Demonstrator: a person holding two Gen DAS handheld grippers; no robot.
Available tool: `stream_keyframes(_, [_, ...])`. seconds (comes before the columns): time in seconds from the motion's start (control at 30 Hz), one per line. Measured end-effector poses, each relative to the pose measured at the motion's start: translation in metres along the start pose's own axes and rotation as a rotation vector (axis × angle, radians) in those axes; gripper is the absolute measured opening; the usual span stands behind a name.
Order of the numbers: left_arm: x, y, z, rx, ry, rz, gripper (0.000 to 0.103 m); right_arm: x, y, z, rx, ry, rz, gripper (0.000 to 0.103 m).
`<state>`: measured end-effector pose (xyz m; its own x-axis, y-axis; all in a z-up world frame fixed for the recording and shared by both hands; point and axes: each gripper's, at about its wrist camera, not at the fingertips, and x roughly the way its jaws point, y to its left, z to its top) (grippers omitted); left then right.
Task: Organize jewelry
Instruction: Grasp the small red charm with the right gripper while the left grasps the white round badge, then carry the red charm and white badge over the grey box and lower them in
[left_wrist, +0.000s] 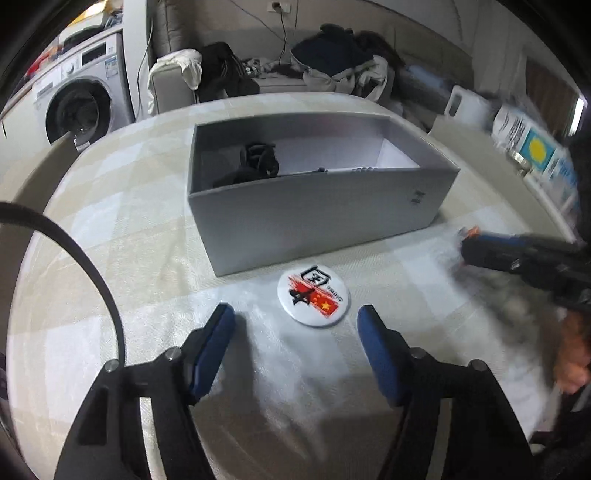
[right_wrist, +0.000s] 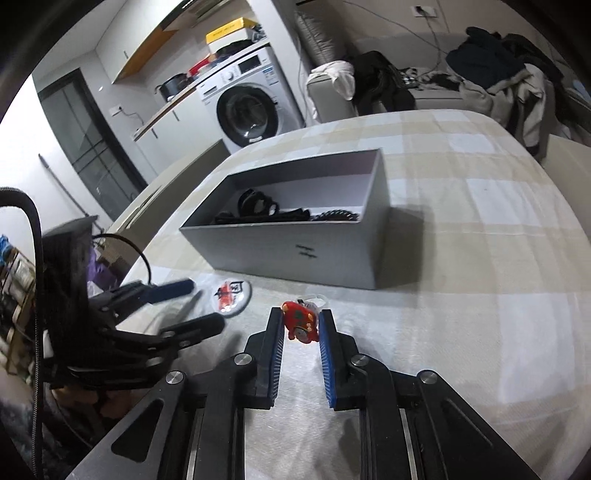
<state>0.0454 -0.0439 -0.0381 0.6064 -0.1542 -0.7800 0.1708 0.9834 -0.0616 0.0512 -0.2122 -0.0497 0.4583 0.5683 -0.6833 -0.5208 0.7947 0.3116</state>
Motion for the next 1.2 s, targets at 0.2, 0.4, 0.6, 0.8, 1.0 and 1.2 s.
stream_keyframes(0.2, [0.003, -0.005, 0.002, 0.049, 0.007, 0.005, 0.05, -0.011, 0.0, -0.001, 0.001, -0.027, 0.003, 0.018])
stream_keyframes(0.4, [-0.008, -0.002, -0.001, 0.023, -0.021, -0.027, 0.035, -0.015, -0.001, 0.003, -0.006, -0.041, 0.001, 0.018])
stream_keyframes(0.6, [-0.033, 0.004, -0.007, -0.024, -0.108, -0.042, 0.035, -0.02, 0.002, 0.011, -0.004, -0.083, 0.005, 0.018])
stream_keyframes(0.8, [-0.053, 0.009, 0.004, -0.073, -0.205, -0.024, 0.035, -0.027, 0.011, 0.022, -0.028, -0.123, 0.026, 0.018])
stream_keyframes(1.0, [-0.066, 0.012, 0.02, -0.082, -0.294, -0.018, 0.035, -0.037, 0.021, 0.038, -0.062, -0.178, 0.034, 0.018])
stream_keyframes(1.2, [-0.062, 0.015, 0.034, -0.087, -0.339, -0.035, 0.035, -0.039, 0.023, 0.051, -0.062, -0.203, 0.03, 0.018])
